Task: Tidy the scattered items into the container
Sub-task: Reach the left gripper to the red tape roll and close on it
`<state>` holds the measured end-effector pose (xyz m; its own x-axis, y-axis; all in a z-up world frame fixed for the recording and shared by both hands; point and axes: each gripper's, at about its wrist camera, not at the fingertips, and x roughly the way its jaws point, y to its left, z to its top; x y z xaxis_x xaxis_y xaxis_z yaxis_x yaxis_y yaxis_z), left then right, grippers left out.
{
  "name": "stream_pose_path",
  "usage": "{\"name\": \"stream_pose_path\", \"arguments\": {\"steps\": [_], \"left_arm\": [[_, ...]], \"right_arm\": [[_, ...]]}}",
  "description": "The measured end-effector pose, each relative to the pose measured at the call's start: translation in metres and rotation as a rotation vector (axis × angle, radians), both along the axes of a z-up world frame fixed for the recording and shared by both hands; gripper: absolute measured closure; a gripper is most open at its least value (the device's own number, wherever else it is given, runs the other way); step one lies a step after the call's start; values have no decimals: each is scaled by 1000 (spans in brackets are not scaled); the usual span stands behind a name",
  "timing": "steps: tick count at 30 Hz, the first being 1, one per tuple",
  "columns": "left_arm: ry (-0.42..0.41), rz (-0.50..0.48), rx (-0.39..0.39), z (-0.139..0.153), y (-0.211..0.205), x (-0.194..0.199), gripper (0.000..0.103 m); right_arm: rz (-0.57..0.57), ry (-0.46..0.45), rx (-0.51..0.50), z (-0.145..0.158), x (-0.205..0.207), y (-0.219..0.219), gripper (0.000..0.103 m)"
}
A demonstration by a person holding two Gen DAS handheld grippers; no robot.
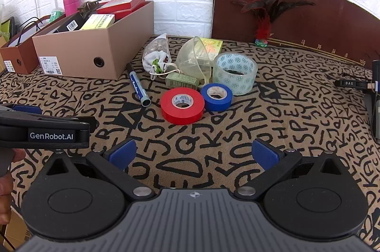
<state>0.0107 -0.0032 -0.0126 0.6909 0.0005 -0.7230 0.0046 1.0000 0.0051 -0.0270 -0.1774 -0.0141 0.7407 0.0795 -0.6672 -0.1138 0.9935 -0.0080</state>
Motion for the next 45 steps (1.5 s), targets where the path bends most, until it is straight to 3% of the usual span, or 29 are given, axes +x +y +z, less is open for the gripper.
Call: {"name": "stream_pose_path", "arguments": {"steps": [17,22,25,28,32,35,38,43,45], "left_arm": [[62,-24,-36,-24,-3,40,0],[68,-68,-67,-31,-13,63,1],[95,-90,-99,-38,-21,79,8],[142,-106,-166,-48,-22,95,14],[117,-112,-149,-50,-28,104,18],[126,-124,-262,-43,-20,106,21],[120,-181,-336,-39,-20,106,21],[142,-207,-381,-54,-24,126,37],[123,-229,-363,-54,-28,131,44]], "right_arm": [[-57,31,6,-26,40,-11,0],[-138,4,56,-30,66,-29,0],[-152,7,125,-37,81,-37,1],[-149,32,204,-46,95,-44,12],[-120,65,300,-56,109,-47,32],[-93,83,309,-61,117,-44,43],[-65,85,298,-61,119,-42,46],[-61,84,314,-65,124,-46,51],[-62,88,320,-66,126,-47,51]]}}
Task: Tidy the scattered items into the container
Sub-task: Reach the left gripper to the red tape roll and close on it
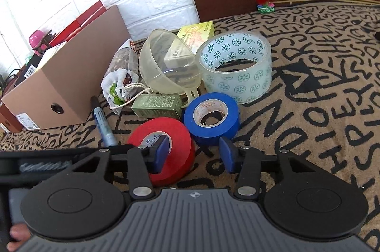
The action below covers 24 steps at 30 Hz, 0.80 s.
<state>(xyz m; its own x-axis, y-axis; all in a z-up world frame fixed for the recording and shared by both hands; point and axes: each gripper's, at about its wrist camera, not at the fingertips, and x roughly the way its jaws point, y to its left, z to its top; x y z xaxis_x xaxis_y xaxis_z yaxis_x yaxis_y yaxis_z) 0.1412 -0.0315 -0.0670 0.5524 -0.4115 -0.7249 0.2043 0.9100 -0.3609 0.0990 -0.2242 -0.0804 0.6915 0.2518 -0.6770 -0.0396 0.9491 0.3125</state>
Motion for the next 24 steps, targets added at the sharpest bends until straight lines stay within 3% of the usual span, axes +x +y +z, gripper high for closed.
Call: {"name": "stream_pose_path", "arguments": {"steps": [3,5,6,7,11,15,16,17,18,24], "left_arm": [[6,-13,7,0,-2,1,44],[7,-21,18,0,-3,-2,63],[11,-32,10,0,-4,-4,67],[26,-44,-9,-1,-5,-7,82],[46,-45,-31,2,0,-25,86],[63,-46,-29,4,12,-54,100],[78,-56,-41,4,14,-62,97],[89,-65,-40,4,15,-71,103],[92,-64,-29,3,16,-79,88],[66,-26,-30,5,26,-98,78]], "right_arm": [[4,6,15,-2,2,-3,51],[17,0,21,-3,1,-3,53],[35,-3,38,-3,0,-3,66],[63,2,76,-4,-2,-3,72],[94,4,18,4,-16,9,73],[164,27,-9,12,-45,20,75],[195,39,-6,12,-54,24,79],[247,57,39,11,-64,28,100],[281,76,96,8,-73,33,101],[229,54,7,11,-100,45,100]]}}
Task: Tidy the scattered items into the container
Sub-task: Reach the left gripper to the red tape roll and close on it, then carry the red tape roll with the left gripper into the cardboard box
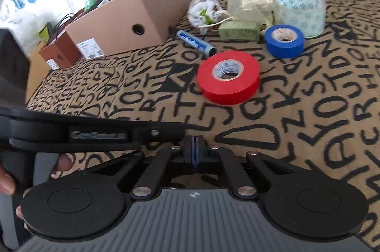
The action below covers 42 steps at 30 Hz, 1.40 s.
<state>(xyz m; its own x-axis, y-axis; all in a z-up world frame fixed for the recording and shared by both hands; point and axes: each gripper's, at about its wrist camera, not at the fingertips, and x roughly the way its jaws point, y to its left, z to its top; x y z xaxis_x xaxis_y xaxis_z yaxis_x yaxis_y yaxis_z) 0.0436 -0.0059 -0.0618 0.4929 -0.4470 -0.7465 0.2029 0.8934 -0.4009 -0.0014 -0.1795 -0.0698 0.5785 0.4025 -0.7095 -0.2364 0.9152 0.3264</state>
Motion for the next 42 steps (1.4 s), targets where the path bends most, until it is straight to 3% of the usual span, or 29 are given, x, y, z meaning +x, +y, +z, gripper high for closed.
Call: {"name": "stream_pose_path", "arguments": {"steps": [2,3,5,10,14,23,28,32,37,42], "left_arm": [[-28,18,-12,6,3,5,65],[-41,30,-18,9,4,10,51],[-60,49,-17,12,1,22,47],[-51,14,-26,7,-14,54,51],[-26,-6,-11,-8,-19,69,76],[-39,-68,-46,-15,-14,83,78],[-55,-100,-7,-10,-18,79,79],[-50,-91,-38,-12,-14,66,75],[-50,-77,-47,-13,-11,63,79],[-56,-60,-40,1,2,30,79]], "right_arm": [[-59,-46,-32,8,2,-6,97],[-80,-67,-43,12,3,-9,93],[-110,-85,-45,14,11,-14,85],[-147,-86,-27,6,39,-26,77],[-132,-63,-1,-3,58,-28,76],[-144,-25,87,-21,79,-35,69],[-128,-31,55,-18,78,-32,72],[-133,-22,37,-15,66,-31,72],[-145,-29,16,-15,63,-27,73],[-124,-21,1,-2,40,-15,74]]}}
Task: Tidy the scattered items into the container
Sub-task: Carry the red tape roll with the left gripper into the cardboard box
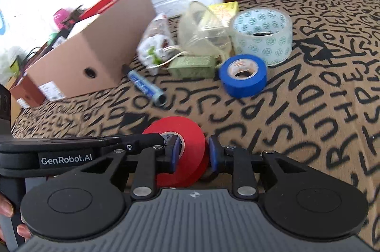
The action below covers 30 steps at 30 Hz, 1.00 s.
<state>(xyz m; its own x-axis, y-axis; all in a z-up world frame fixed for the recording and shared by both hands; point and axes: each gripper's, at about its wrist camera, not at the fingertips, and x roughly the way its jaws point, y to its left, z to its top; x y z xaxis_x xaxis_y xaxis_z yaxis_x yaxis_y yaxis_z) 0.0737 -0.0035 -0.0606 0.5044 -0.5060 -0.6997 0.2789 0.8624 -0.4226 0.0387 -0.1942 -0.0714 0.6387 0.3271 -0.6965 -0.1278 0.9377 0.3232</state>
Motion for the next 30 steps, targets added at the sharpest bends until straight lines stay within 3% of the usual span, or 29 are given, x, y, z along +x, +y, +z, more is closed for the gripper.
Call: {"name": "stream_pose_path", "arguments": {"steps": [7,14,25,30], "left_arm": [[-131,96,-22,50,47,-31,79],[-254,204,-39,101,104,-22,79],[-368,328,-41,151,185,46,79],[-363,384,-28,152,235,90,79]], "right_arm": [[93,-119,-24,48,-17,42,74],[217,-262,-53,102,8,99,74],[324,-366,-39,151,94,179,74],[361,-365,-7,156,145,224,74]]}}
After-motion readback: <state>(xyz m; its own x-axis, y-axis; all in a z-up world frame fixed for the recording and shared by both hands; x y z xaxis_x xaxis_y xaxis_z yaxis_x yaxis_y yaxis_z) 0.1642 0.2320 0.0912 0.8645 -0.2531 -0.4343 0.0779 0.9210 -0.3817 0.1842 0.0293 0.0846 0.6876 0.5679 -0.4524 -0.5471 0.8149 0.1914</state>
